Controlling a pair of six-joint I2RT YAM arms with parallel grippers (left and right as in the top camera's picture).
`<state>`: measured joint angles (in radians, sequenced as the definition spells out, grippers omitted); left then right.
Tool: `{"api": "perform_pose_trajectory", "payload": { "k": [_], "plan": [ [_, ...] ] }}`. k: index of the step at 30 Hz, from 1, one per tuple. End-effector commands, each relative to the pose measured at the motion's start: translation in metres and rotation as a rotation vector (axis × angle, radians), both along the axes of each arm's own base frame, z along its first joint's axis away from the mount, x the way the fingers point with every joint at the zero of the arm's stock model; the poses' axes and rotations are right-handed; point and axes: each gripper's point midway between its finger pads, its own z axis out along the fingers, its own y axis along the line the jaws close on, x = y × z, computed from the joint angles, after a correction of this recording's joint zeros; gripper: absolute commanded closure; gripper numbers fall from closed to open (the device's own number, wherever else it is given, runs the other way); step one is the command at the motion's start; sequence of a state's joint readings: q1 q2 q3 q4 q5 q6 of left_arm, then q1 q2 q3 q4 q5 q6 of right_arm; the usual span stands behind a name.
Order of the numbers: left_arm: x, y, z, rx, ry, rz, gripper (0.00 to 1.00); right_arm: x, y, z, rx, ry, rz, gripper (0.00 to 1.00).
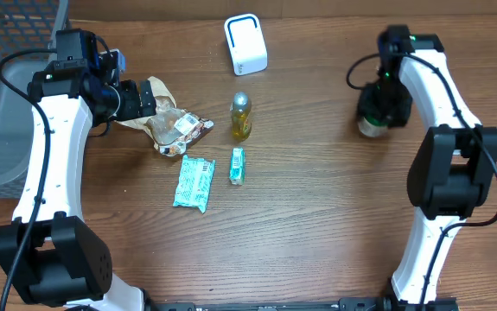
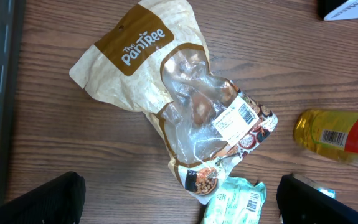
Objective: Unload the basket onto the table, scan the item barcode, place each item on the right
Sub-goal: 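Move the jar to the right and set it on the table, then move the right gripper to the yellow bottle and lower over it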
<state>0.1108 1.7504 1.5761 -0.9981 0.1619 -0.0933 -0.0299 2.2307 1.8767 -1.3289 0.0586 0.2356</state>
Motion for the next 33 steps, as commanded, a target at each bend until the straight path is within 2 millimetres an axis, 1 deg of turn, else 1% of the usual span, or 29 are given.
{"api": "perform_pose_trajectory", "payload": {
  "k": [1, 5, 7, 10, 12, 13, 16, 18, 19, 21, 22, 23, 24, 26, 27, 28, 29, 31, 33],
  "plan": [
    [0.001, -0.005, 0.003, 0.002, -0.012, -0.039, 0.0, -0.008, -0.012, -0.013, 0.022, 0.023, -0.042, 0.69],
    [0.001, -0.005, 0.003, 0.002, -0.012, -0.039, 0.0, -0.018, -0.016, -0.025, 0.037, 0.052, -0.063, 0.64],
    [0.001, -0.005, 0.003, 0.002, -0.012, -0.039, 0.0, -0.021, -0.017, -0.028, 0.038, 0.059, -0.066, 0.53],
    [0.001, -0.005, 0.003, 0.002, -0.012, -0.039, 0.0, -0.021, -0.017, -0.03, 0.037, 0.058, -0.066, 0.39],
    [0.001, -0.005, 0.003, 0.002, -0.012, -0.039, 0.0, -0.021, -0.017, -0.031, 0.037, 0.057, -0.066, 0.22],
    [0.001, -0.005, 0.003, 0.002, -0.012, -0.039, 0.01, -0.021, -0.017, -0.031, 0.037, 0.057, -0.066, 0.19],
    [0.001, -0.005, 0.003, 0.002, -0.012, -0.04, 0.01, -0.02, -0.017, -0.03, 0.037, 0.055, -0.065, 0.17],
    [0.001, -0.005, 0.003, 0.002, -0.012, -0.04, 0.0, -0.018, -0.018, -0.023, 0.036, 0.049, -0.067, 0.17],
    [0.001, -0.005, 0.003, 0.002, -0.012, -0.04, 0.0, -0.014, -0.019, -0.015, 0.032, 0.035, -0.067, 0.17],
    [0.001, -0.005, 0.003, 0.002, -0.012, -0.04, 0.0, -0.002, -0.021, 0.007, 0.025, -0.009, -0.066, 0.14],
    [0.001, -0.005, 0.003, 0.002, -0.012, -0.04, 0.0, 0.006, -0.022, 0.022, 0.023, -0.043, -0.065, 0.11],
    [0.001, -0.005, 0.003, 0.002, -0.012, -0.04, 0.0, 0.017, -0.023, 0.041, 0.021, -0.091, -0.065, 0.07],
    [0.001, -0.005, 0.003, 0.002, -0.012, -0.039, 0.0, 0.023, -0.023, 0.052, 0.019, -0.121, -0.064, 0.04],
    [0.001, -0.005, 0.003, 0.002, -0.012, -0.038, 0.01, 0.042, -0.021, 0.091, 0.027, -0.219, -0.057, 0.03],
    [0.001, -0.005, 0.003, 0.002, -0.012, -0.038, 0.0, 0.047, -0.016, 0.106, 0.047, -0.257, -0.052, 0.03],
    [0.001, -0.005, 0.003, 0.002, -0.012, -0.038, 0.01, 0.053, -0.009, 0.12, 0.08, -0.295, -0.043, 0.02],
    [0.001, -0.005, 0.003, 0.003, -0.012, -0.038, 0.0, 0.06, 0.008, 0.143, 0.172, -0.352, -0.024, 0.0],
    [0.001, -0.005, 0.003, 0.002, -0.012, -0.038, 0.01, 0.065, 0.033, 0.165, 0.319, -0.408, 0.002, 0.0],
    [0.001, -0.005, 0.003, 0.002, -0.012, -0.038, 0.0, 0.066, 0.061, 0.181, 0.493, -0.428, 0.031, 0.0]
  ]
}}
